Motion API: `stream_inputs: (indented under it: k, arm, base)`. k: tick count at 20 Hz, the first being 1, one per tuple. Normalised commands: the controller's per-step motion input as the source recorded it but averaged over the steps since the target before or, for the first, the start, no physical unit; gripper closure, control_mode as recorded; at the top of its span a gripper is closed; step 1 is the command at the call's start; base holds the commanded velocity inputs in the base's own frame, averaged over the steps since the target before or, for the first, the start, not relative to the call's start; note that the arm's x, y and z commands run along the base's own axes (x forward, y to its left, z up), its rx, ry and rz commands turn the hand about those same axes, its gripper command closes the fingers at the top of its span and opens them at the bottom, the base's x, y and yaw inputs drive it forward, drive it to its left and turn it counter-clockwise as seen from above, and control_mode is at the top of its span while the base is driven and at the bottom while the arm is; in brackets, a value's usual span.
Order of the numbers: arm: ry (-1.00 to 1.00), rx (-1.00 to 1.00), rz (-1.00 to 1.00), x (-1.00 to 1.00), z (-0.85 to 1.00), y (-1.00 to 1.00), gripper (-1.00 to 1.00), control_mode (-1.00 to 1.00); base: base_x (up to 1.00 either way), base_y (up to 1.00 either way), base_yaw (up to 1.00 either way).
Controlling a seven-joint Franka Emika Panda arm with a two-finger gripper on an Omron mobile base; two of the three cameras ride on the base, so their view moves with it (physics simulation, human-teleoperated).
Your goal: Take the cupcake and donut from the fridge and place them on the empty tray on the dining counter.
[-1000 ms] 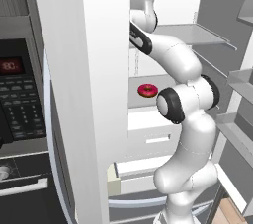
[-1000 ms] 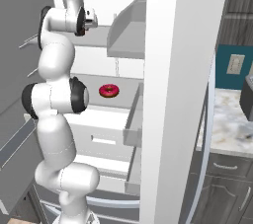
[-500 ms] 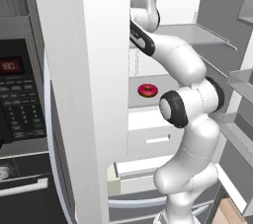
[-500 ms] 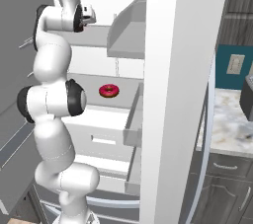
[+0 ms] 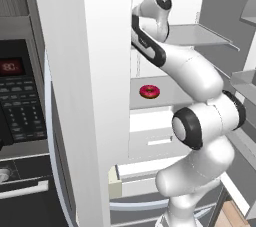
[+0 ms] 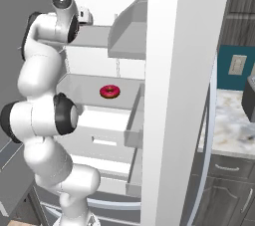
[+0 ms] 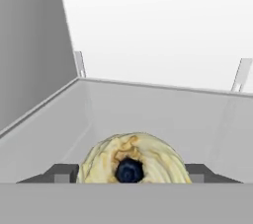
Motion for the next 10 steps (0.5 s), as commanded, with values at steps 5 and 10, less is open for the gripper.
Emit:
stream_inputs:
  k: [5, 10]
  arm:
    - [0.03, 0.08, -0.13, -1.0, 0.24, -0.13, 1.0, -1.0]
    - [-0.02, 0.05, -0.15, -1.0, 0.1, -0.36, 1.0, -1.0]
  base:
    - [0.0, 0.0, 0.0]
    - [0.0, 0.0, 0.0]
